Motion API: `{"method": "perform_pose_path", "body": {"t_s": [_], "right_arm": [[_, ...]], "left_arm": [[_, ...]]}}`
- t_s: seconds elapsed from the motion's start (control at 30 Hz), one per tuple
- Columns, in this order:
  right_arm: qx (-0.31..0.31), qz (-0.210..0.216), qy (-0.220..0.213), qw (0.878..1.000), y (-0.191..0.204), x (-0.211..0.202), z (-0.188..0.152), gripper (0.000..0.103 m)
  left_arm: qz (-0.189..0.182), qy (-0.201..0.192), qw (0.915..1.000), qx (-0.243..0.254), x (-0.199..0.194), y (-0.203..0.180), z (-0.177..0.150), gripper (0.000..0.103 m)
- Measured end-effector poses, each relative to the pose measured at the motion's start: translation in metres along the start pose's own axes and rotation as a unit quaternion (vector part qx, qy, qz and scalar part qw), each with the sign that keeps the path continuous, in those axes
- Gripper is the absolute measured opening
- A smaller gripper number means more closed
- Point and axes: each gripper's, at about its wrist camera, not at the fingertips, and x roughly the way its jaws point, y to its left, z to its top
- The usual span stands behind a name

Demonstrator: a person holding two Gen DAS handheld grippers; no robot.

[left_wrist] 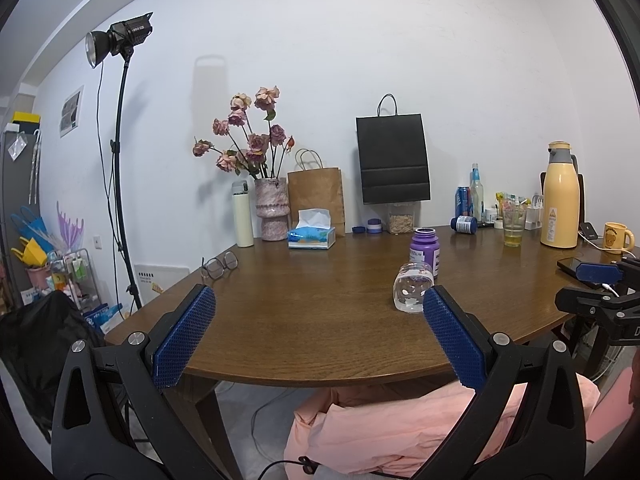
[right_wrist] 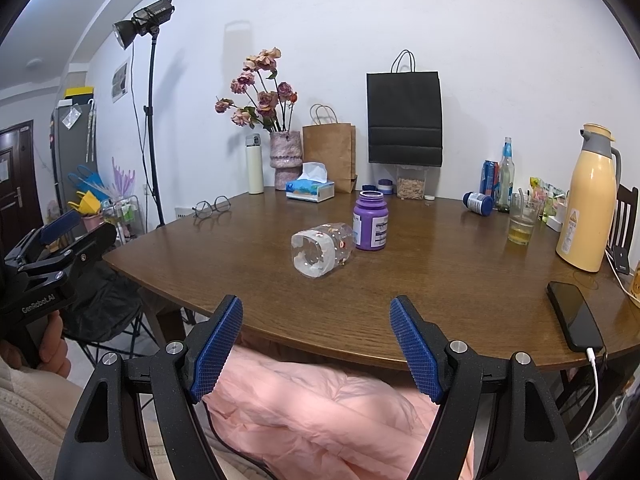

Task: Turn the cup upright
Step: 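Reach the right tool to the sideways clear cup and close on it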

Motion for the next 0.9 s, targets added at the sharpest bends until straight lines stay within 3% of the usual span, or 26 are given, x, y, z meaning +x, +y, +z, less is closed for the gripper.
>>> {"method": "perform_pose_path", "body": {"t_s": [0.13, 0.23, 0.37, 0.47, 0.6, 0.77, 0.9], "right_arm": [[0.002, 0.002, 0.0, 1.0, 0.0, 0.002, 0.001, 0.081], [0.004, 0.008, 0.005, 1.0, 0.001, 0.015, 0.008, 0.081], [-0.004, 0.017, 0.019, 1.0, 0.004, 0.043, 0.023, 0.081], [0.001, 0.023, 0.043, 0.999, 0.001, 0.077, 0.039, 0.081], [0.018, 0.037, 0.065, 0.997, -0.007, 0.13, 0.058, 0.081], [0.038, 0.026, 0.124, 0.991, -0.011, 0.217, 0.075, 0.081], [0.06, 0.011, 0.168, 0.984, -0.018, 0.262, 0.079, 0.081]], "left_arm": [[0.004, -0.005, 0.9999, 0.01, 0.003, -0.001, -0.001, 0.103], [0.029, -0.022, 0.9987, 0.037, 0.016, -0.002, -0.001, 0.103], [0.034, -0.008, 0.9989, 0.03, 0.044, 0.007, 0.001, 0.103], [0.032, 0.021, 0.9993, 0.003, 0.078, 0.016, 0.008, 0.103], [0.052, 0.072, 0.996, 0.002, 0.13, 0.015, 0.013, 0.103], [0.049, 0.092, 0.9941, -0.031, 0.17, 0.022, 0.016, 0.103], [0.043, 0.104, 0.9932, -0.031, 0.194, 0.025, 0.018, 0.103]]}}
